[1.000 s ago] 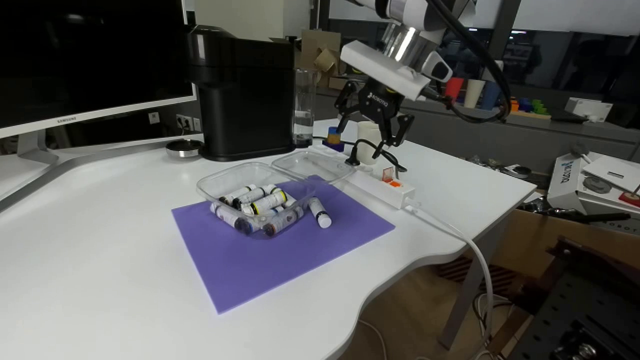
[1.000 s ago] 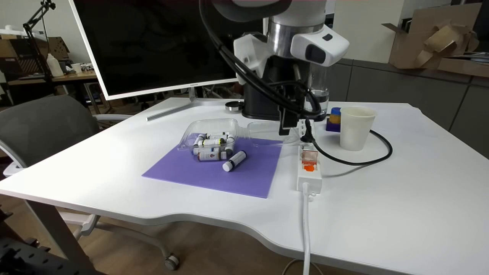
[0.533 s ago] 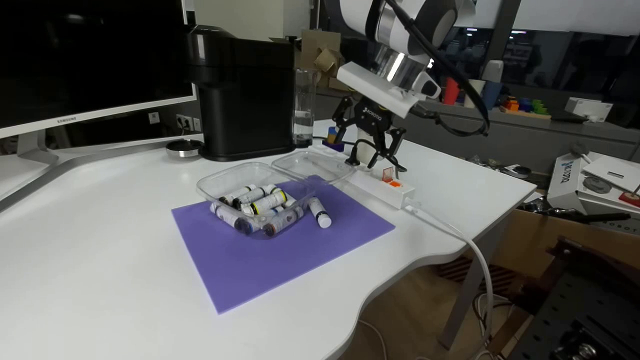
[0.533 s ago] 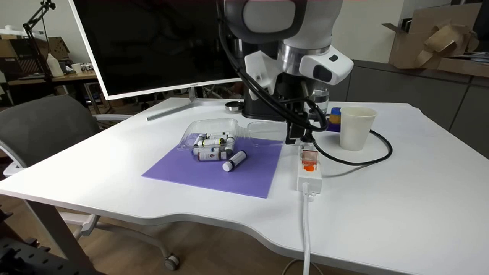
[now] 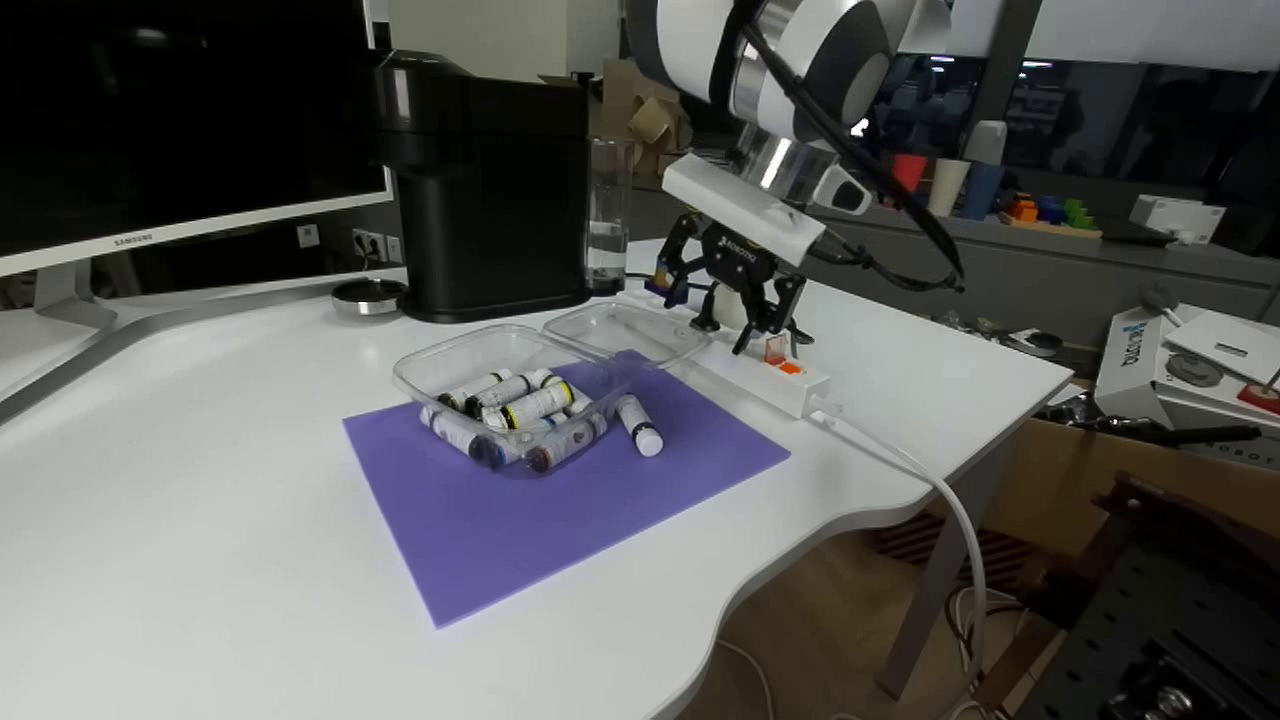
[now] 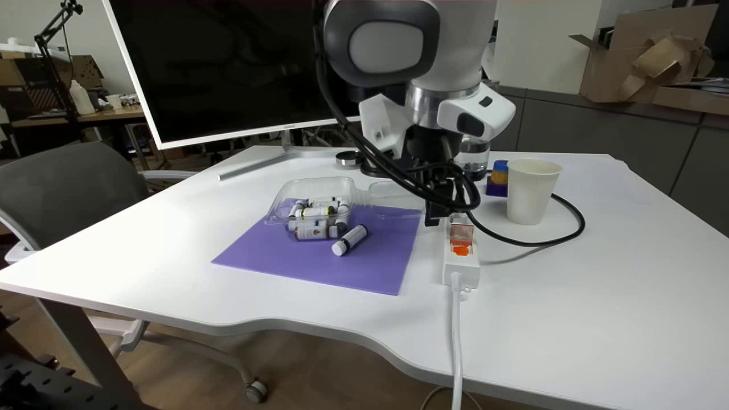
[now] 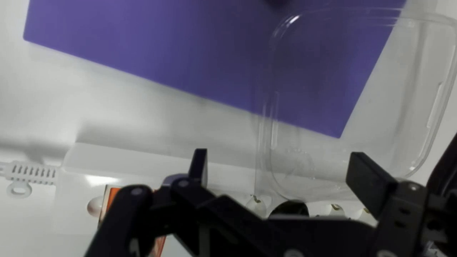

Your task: Close the lid of the clear container

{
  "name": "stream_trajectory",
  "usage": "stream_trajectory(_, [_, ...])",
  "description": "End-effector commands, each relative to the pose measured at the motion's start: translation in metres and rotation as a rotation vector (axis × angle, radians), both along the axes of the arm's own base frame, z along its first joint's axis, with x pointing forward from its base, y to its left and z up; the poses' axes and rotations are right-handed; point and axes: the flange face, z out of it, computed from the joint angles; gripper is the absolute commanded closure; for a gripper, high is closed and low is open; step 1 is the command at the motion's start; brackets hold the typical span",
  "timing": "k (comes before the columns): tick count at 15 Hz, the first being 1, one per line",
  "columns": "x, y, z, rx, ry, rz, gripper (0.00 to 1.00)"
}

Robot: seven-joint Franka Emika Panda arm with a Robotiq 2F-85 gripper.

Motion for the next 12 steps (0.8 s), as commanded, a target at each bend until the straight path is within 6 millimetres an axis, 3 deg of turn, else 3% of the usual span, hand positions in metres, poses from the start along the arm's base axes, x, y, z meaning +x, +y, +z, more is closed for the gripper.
stream_trajectory(1, [0.008,0.004,-0.015,-0.023,-0.015,0.002,0.00])
stream_trajectory(12, [0.037,0.019,-0.033,-0.103,-0.122,0.061,0.00])
